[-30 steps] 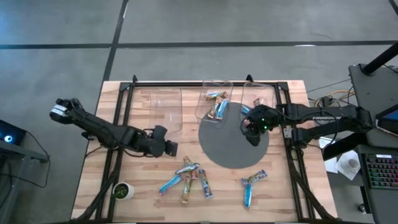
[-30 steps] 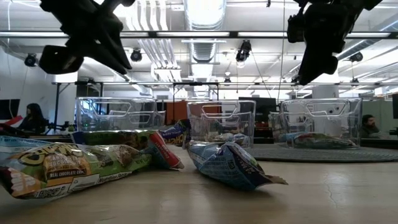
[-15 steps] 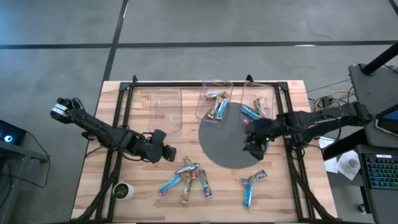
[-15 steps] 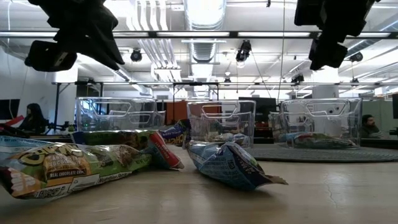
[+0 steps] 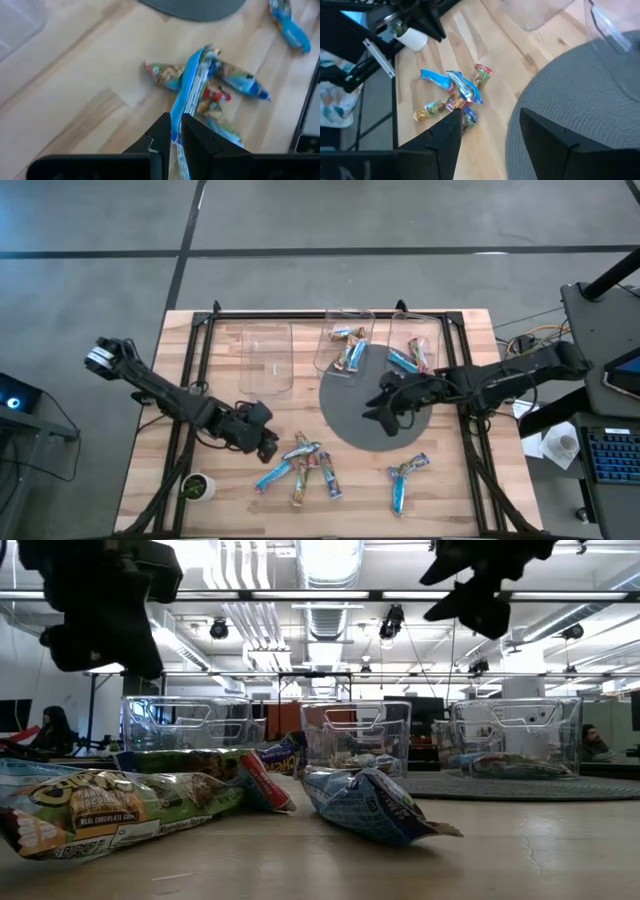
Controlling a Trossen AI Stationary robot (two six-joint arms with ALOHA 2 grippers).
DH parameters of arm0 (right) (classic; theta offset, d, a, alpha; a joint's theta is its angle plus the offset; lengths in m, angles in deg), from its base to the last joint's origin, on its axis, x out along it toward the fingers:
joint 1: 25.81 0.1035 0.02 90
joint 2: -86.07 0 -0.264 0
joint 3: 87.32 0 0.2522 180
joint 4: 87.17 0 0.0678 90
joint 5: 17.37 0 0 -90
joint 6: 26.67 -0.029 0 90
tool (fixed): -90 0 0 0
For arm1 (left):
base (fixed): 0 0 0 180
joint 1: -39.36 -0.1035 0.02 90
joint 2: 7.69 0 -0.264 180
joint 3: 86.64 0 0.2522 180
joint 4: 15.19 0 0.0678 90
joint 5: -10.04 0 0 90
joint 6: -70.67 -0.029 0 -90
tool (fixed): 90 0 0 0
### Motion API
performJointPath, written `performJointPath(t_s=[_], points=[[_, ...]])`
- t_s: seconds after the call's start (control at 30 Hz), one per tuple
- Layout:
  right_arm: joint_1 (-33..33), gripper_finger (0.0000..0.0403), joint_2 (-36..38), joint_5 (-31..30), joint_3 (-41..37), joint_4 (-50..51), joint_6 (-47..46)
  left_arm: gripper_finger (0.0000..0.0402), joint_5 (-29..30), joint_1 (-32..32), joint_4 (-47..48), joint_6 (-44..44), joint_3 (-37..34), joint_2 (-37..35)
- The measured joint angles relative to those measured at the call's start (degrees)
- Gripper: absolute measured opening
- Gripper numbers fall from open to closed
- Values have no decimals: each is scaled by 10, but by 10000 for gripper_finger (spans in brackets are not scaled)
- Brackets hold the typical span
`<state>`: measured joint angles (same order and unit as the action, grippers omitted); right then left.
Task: Pick and place Granola Bars by type
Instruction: Put the blue granola bar into the left transparent bin
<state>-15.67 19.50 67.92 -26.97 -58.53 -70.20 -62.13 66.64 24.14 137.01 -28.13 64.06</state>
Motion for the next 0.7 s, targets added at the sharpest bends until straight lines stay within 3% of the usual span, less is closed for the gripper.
performJointPath(t_s=[0.27,0.43,0.57,0.7], points=[[0,189,-88,2,35,-5,-62,28,2,24,-21,-47,0,36],[2,189,-122,8,76,-4,-85,28,5,27,-87,-84,0,71],[1,189,-131,4,112,24,-71,28,6,35,-106,-103,0,108],[1,189,-125,4,137,79,-30,28,5,46,-132,-65,12,139]])
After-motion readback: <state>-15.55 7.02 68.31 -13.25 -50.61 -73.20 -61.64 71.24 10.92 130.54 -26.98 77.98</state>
